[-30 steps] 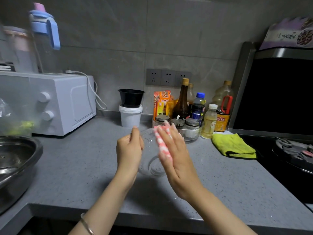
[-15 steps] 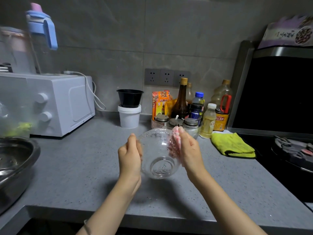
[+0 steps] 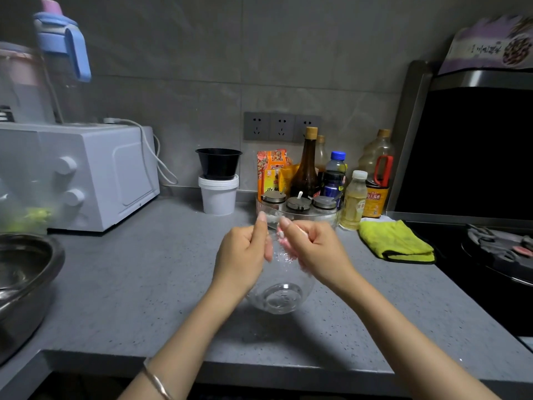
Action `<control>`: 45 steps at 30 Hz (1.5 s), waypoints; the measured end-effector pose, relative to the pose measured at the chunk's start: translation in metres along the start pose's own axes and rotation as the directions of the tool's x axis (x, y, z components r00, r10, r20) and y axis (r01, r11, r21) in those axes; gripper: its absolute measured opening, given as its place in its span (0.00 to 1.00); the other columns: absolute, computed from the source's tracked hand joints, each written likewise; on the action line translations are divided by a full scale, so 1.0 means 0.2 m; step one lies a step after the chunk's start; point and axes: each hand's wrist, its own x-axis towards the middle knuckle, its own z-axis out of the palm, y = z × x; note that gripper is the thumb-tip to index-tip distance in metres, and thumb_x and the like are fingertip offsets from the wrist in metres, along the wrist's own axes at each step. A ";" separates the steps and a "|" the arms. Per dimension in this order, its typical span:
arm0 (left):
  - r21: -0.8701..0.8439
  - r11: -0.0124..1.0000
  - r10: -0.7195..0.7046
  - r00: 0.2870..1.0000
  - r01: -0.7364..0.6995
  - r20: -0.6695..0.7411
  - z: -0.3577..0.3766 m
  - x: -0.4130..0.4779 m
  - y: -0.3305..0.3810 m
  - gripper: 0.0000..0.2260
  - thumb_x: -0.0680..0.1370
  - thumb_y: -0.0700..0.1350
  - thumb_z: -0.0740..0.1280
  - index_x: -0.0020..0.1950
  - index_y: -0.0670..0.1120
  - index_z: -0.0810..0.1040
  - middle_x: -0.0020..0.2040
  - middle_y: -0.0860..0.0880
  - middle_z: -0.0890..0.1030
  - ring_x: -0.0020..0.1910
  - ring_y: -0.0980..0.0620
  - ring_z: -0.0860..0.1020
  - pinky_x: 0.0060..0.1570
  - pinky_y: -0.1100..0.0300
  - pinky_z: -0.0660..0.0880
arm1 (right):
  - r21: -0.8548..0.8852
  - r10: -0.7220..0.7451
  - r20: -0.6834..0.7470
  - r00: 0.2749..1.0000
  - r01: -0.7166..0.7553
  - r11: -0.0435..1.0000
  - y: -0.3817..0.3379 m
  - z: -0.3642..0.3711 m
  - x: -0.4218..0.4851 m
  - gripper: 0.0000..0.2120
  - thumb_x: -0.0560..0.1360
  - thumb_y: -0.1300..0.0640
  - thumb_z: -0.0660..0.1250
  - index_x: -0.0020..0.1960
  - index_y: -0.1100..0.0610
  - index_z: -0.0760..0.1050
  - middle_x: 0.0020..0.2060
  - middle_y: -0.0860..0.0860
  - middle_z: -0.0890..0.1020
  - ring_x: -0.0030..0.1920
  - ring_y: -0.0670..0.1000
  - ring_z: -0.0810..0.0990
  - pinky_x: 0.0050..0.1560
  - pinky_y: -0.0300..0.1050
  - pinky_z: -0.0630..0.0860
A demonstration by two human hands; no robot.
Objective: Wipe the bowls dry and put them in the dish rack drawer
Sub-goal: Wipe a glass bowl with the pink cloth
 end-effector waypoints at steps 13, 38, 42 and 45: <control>-0.223 0.964 -0.198 0.947 0.142 -0.253 0.00 -0.01 -0.03 0.25 0.82 0.50 0.55 0.25 0.47 0.69 0.19 0.54 0.70 0.21 0.59 0.68 0.26 0.63 0.64 | -0.563 -0.374 0.004 0.927 0.312 0.765 0.10 0.15 -0.17 0.25 0.81 0.44 0.45 0.75 0.49 0.59 0.75 0.46 0.60 0.76 0.46 0.52 0.75 0.50 0.52; -0.075 0.997 -0.007 0.993 0.016 0.121 -0.07 0.03 0.02 0.26 0.81 0.53 0.57 0.25 0.45 0.72 0.17 0.52 0.68 0.19 0.59 0.66 0.26 0.68 0.65 | 0.051 0.047 -0.004 0.999 -0.047 0.998 0.01 0.00 -0.01 0.21 0.79 0.51 0.60 0.27 0.53 0.68 0.19 0.46 0.70 0.19 0.45 0.66 0.22 0.36 0.64; -0.021 0.997 0.079 0.997 -0.079 0.019 -0.05 -0.01 0.04 0.27 0.81 0.50 0.58 0.22 0.46 0.68 0.16 0.53 0.66 0.18 0.59 0.65 0.24 0.69 0.61 | 0.079 -0.026 -0.085 0.996 0.033 0.996 0.01 0.04 -0.04 0.20 0.79 0.51 0.60 0.29 0.52 0.70 0.20 0.46 0.71 0.22 0.43 0.68 0.24 0.36 0.65; -0.133 0.990 -0.067 0.993 0.054 -0.096 -0.06 -0.01 0.02 0.26 0.82 0.49 0.58 0.23 0.45 0.65 0.16 0.52 0.63 0.17 0.59 0.62 0.22 0.70 0.59 | 0.048 -0.088 -0.149 0.985 0.096 0.994 0.05 0.06 -0.10 0.13 0.79 0.41 0.56 0.43 0.44 0.76 0.36 0.38 0.80 0.38 0.38 0.77 0.39 0.32 0.72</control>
